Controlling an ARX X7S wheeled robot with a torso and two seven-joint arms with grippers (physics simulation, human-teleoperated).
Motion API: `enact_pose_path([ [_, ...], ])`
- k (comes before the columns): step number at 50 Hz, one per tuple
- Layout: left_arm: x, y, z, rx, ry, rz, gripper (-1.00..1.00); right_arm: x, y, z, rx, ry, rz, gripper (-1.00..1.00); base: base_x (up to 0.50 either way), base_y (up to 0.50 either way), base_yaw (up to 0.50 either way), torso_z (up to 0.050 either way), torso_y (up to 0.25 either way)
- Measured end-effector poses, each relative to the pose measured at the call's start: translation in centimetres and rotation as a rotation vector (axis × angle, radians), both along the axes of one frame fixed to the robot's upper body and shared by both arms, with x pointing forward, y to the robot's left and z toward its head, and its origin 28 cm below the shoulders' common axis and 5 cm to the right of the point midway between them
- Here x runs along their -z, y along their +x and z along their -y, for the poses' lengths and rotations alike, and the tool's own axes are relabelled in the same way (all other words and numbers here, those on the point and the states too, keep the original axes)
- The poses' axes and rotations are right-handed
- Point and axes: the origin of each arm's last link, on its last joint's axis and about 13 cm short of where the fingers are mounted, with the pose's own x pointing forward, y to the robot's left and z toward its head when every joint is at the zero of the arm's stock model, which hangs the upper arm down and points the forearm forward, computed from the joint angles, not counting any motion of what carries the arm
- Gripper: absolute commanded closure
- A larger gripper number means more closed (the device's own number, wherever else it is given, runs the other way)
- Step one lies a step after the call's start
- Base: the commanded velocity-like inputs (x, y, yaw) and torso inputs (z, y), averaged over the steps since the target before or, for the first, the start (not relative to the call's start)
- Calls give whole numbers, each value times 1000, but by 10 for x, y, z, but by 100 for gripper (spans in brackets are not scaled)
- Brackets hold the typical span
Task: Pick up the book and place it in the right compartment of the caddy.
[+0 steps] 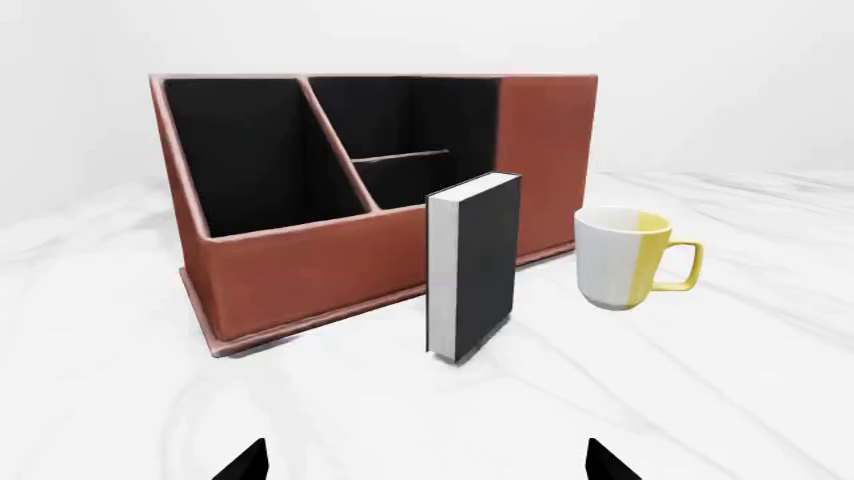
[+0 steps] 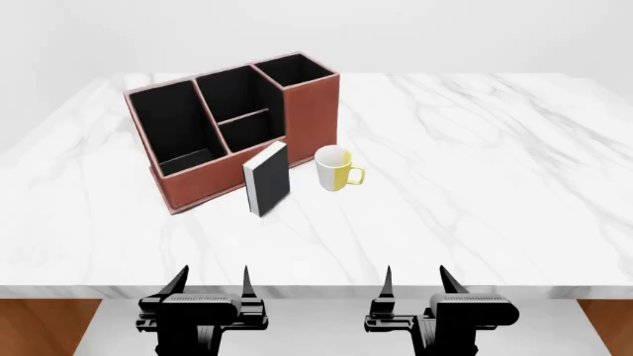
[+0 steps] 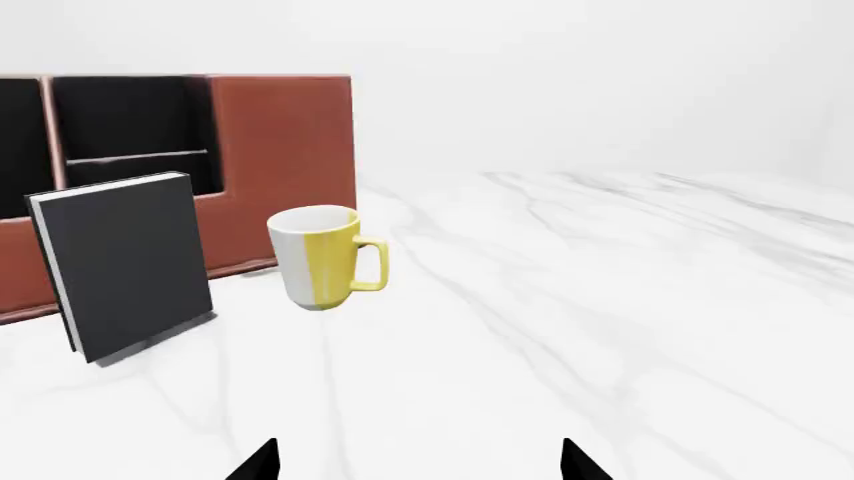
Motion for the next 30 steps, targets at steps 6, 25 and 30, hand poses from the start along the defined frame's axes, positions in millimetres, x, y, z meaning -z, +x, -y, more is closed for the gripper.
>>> enact_pose_path([
  [6,0,0,0,-8,0,5,-100,0,-1,0,0,-2,5,-100,0,0,0,0,0],
  [25,-3,4,-1,-34,6,24,-100,-3,1,1,18,0,29,-100,0,0,0,0,0],
  [30,-4,5,-1,-47,20,31,-100,-4,1,1,22,-1,38,-100,0,0,0,0,0],
])
